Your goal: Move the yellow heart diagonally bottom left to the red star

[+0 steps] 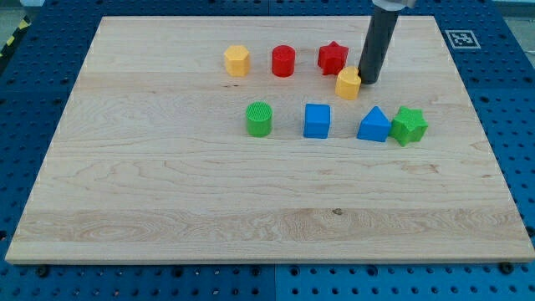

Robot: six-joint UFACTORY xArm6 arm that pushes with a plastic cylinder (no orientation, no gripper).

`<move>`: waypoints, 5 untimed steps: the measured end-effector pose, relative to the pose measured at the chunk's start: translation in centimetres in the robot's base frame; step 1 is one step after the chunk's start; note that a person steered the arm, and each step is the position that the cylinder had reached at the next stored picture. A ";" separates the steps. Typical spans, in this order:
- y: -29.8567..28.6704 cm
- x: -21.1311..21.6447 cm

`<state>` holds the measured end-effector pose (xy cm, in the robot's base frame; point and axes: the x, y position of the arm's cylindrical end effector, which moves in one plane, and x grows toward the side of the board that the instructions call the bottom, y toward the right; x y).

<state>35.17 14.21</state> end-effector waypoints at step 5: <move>-5.3 1.0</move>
